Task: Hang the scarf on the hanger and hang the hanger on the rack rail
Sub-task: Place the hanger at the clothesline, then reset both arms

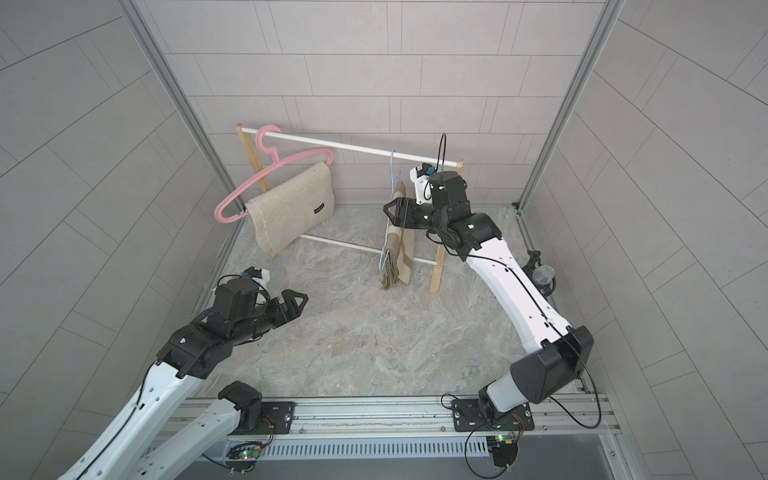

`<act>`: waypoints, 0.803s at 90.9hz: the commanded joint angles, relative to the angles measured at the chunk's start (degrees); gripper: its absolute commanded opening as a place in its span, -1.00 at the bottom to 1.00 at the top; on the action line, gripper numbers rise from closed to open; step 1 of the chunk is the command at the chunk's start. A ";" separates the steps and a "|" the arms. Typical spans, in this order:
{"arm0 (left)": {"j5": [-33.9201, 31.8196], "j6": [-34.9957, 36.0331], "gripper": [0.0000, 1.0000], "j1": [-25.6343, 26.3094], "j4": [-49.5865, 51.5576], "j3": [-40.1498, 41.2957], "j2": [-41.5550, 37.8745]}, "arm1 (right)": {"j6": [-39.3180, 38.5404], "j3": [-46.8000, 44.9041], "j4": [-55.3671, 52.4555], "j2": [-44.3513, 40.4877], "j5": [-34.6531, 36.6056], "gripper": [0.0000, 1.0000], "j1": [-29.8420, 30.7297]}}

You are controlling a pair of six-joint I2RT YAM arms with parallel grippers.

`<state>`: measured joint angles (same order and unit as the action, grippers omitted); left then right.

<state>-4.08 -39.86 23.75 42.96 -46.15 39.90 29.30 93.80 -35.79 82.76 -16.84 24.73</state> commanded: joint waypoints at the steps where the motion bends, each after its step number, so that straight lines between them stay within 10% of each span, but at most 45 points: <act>1: -2.18 1.90 0.73 -0.28 0.34 -1.97 -0.31 | -5.43 -3.93 -3.34 -6.79 2.02 0.42 0.08; 30: -18.48 3.81 1.00 -0.42 -1.28 -0.54 -2.14 | -16.94 -33.17 0.35 -30.57 16.63 0.99 -0.39; 73: -43.42 11.21 1.00 -1.29 -18.10 12.39 -7.24 | -15.63 -73.91 33.78 -42.75 31.75 1.00 -15.42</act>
<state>-40.34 -32.49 23.11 31.46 -36.10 32.97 14.33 23.86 -16.86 40.47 11.70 12.05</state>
